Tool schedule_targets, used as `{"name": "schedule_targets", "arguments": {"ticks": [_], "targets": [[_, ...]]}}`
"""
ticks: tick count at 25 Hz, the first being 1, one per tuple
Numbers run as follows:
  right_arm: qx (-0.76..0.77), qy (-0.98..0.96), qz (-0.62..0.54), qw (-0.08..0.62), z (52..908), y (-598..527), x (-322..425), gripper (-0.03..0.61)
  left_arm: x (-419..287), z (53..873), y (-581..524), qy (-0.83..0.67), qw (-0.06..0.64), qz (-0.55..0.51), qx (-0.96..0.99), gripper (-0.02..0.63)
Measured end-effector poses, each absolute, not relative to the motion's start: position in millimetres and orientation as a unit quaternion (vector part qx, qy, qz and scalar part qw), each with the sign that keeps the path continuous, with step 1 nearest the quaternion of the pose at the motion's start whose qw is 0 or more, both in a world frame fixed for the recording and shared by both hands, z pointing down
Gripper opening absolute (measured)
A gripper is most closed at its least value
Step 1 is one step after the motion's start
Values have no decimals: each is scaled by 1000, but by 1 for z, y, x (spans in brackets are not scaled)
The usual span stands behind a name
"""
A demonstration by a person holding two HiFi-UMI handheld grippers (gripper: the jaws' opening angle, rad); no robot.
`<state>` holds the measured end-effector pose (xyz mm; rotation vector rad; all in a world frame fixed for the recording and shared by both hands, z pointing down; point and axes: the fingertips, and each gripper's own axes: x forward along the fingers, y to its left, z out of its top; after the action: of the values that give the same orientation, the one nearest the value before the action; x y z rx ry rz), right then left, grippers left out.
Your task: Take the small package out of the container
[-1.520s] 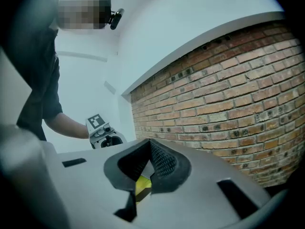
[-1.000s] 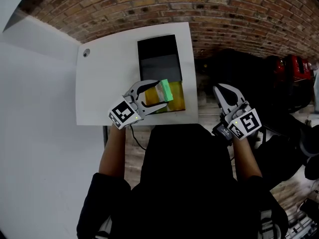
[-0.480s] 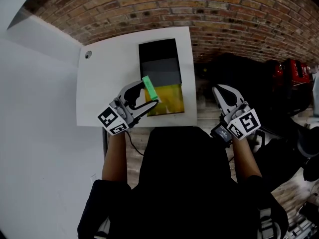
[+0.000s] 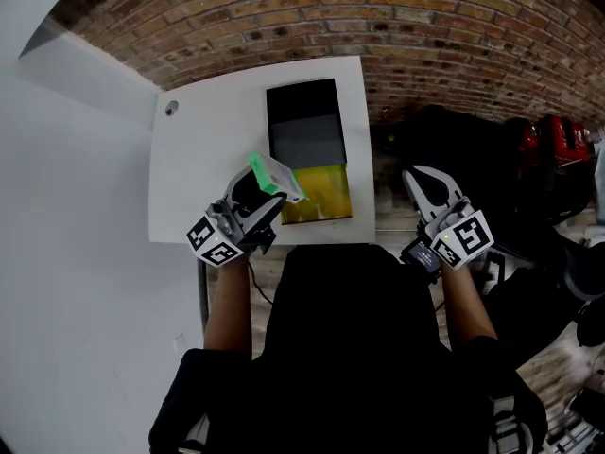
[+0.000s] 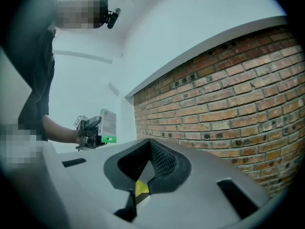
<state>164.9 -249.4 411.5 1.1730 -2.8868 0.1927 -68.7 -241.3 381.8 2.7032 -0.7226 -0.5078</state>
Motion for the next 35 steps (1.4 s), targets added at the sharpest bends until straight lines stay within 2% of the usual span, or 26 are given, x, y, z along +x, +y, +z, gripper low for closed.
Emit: {"name": "schedule_targets", "arguments": {"ticks": [10, 35], "targets": [[369, -927, 70, 9, 418, -244, 156, 6, -78, 397, -227, -263, 168, -179, 933, 327], [312, -948, 59, 10, 413, -229, 122, 6, -72, 406, -213, -254, 165, -140, 943, 327]]}}
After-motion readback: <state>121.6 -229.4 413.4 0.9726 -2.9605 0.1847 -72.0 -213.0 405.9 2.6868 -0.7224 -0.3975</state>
